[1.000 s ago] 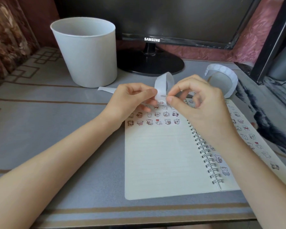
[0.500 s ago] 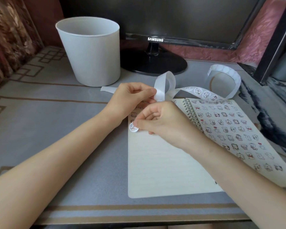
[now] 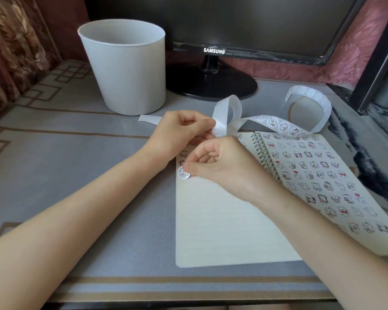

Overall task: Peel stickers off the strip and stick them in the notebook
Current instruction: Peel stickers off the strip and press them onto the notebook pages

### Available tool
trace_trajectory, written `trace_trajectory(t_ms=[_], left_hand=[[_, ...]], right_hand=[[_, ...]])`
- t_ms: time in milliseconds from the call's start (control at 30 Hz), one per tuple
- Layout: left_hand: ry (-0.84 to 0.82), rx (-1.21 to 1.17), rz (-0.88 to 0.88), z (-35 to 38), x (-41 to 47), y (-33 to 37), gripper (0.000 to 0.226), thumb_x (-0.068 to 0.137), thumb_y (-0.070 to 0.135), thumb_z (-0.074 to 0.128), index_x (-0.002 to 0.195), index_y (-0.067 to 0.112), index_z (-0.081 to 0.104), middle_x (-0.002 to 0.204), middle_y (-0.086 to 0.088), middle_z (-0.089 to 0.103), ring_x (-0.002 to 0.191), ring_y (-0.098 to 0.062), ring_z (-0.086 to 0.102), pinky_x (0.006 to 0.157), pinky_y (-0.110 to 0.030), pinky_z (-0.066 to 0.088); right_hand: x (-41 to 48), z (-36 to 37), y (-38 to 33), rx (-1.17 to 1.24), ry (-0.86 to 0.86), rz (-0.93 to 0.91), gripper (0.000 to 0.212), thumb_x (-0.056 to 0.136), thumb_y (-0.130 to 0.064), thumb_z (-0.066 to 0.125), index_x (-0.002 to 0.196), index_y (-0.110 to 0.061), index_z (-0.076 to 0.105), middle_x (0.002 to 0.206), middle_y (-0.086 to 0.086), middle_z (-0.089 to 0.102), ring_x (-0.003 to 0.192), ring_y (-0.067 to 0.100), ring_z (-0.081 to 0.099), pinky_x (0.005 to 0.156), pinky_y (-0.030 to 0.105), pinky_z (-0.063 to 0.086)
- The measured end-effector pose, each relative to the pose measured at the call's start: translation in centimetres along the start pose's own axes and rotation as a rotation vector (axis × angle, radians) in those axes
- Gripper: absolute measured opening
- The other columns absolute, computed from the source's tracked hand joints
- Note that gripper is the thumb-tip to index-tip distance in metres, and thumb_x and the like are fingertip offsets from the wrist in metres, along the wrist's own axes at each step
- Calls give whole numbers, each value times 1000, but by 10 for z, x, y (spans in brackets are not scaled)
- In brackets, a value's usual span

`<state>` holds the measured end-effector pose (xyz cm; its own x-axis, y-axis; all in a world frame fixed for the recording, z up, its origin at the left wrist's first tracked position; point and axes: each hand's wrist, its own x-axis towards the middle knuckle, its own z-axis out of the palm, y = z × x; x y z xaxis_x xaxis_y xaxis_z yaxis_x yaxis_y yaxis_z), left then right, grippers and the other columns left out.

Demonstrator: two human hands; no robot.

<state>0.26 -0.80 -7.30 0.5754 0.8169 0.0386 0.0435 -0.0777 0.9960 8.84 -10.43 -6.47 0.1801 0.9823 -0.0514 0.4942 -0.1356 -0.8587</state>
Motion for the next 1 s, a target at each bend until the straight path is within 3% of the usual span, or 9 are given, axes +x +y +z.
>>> trace_trajectory(t_ms=[467,700,1000], left_hand=[[-5,14,7,1,-1,1,12,88,11,64,77,8,67,56,7,66,55,-2,62,59,-13,50],[-8,7,9,1,-1,1,12,89,10,63,77,8,67,56,7,66,54,-1,62,58,-12,50],[-4,10,3,1,-1,1,12,89,11,63,78,7,67,56,7,66,54,-1,62,57,-12,48]], right_hand=[[-1,4,2,-45,52,-16,8,77,-14,73,70,-15,69,61,-4,66,54,2,54,64,30,51],[-1,5,2,-53,56,-4,7,76,-15,73,70,-15,70,62,-4,66,55,4,55,65,31,52],[-1,5,1,-77,47,-15,7,77,-14,72,71,-15,70,55,-9,60,48,-1,50,53,19,42]])
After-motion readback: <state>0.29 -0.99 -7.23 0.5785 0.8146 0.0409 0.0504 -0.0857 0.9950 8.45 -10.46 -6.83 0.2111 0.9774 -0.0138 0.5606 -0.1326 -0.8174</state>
